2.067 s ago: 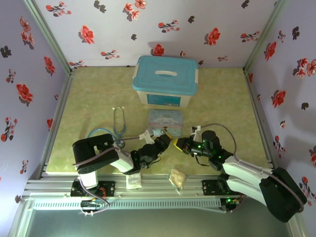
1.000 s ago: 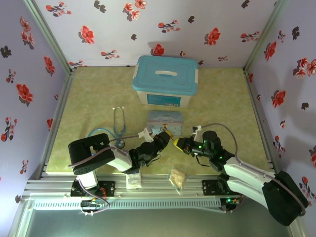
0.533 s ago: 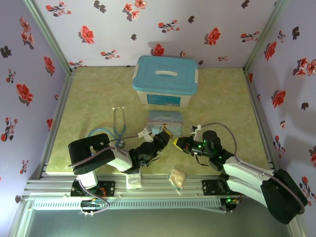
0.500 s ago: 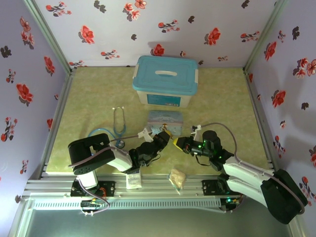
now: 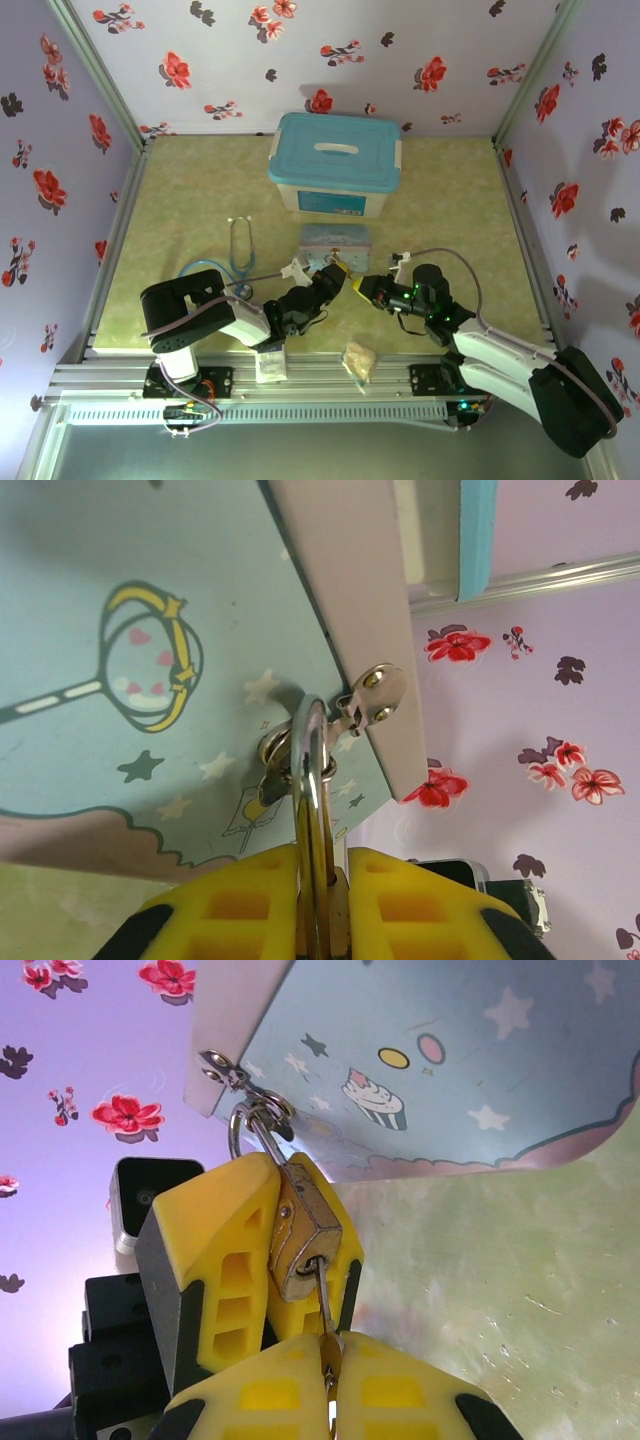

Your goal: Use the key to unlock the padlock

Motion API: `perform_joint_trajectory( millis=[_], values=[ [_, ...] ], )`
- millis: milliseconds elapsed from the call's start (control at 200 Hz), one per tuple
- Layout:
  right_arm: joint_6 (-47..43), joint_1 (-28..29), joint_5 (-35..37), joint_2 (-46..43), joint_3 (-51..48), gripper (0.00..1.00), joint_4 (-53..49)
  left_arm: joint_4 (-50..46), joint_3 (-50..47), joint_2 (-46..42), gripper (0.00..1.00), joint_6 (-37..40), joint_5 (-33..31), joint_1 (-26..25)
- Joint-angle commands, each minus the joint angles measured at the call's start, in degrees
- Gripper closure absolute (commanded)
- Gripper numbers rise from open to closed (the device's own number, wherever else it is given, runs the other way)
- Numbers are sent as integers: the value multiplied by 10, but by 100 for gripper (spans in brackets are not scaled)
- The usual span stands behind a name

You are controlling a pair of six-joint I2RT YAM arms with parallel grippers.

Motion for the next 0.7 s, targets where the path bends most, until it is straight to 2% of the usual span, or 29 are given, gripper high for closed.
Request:
perform_joint_trajectory(
  millis=[0, 270, 475, 580, 695],
  values=[
    [-5, -10, 23, -14, -3, 100, 47, 44, 15, -3, 100, -3, 30, -13],
    [0, -11, 18, 4, 0, 100, 71, 48, 26, 4, 100, -7, 38, -14],
    [20, -15, 5, 41, 3, 100, 146, 49, 32, -3, 100, -15, 52, -13],
    [8, -34, -30, 72, 7, 100, 159, 50, 35, -17, 100, -3, 57, -13],
    [40, -84, -97, 113, -5, 100, 237, 50, 33, -22, 100, -13, 66, -10]
  ],
)
